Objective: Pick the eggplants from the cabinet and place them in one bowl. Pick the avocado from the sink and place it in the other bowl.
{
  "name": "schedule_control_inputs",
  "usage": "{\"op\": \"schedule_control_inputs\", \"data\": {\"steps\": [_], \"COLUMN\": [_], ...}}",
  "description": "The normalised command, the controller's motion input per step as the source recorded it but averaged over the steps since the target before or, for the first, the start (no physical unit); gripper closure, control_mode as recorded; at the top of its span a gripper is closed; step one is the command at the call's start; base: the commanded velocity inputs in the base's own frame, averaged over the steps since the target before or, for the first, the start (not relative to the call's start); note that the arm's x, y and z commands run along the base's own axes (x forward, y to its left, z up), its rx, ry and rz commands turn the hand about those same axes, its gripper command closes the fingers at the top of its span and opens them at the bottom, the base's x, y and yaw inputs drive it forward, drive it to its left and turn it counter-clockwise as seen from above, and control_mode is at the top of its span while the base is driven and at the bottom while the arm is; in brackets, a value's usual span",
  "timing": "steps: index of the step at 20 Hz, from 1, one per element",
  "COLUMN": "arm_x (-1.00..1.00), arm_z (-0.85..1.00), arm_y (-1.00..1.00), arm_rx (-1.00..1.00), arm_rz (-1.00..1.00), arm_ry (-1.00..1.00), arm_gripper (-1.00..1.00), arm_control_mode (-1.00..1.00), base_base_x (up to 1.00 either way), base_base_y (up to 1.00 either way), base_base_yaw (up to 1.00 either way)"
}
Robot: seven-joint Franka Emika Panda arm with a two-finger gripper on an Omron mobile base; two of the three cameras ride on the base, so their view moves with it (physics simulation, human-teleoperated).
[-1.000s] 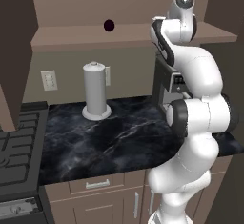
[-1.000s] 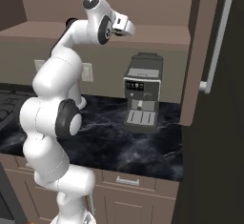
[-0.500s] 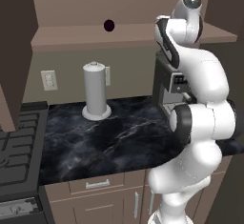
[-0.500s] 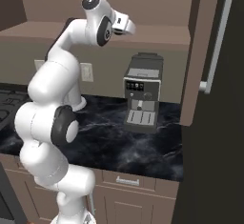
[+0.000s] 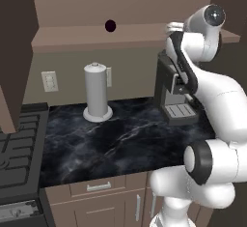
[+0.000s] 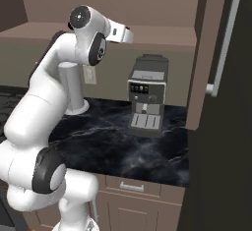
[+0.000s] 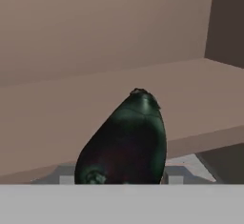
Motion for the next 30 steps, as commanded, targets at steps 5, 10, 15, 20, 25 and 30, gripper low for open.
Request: {"op": "schedule_control_inputs", "data": {"steps": [5,10,15,20,25,30], "arm_x": [-1.0,-1.0,-1.0,-1.0,-0.92,-0.55], "arm_z": [0.16,0.08,0.0,0.0,-0.16,-0.15], "arm_y": [0.35,0.28,0.12,0.28,0.27,0.02], "arm_rx": [0.0,0.0,0.0,0.0,-0.02,-0.1], "arm_rz": [0.02,0.04,0.15,0.14,0.08,0.06], "arm_ry": [0.06,0.24,0.35,0.37,0.16,0.0], "arm_gripper": [1.0,1.0,1.0,1.0,1.0,1.0], "arm_control_mode": [-1.0,-1.0,-1.0,-1.0,-1.0,-1.0], "base_base_x": [0.0,0.0,0.0,0.0,0.0,0.0], "base_base_y": [0.0,0.0,0.0,0.0,0.0,0.0], "base_base_yaw": [0.0,0.0,0.0,0.0,0.0,0.0]}}
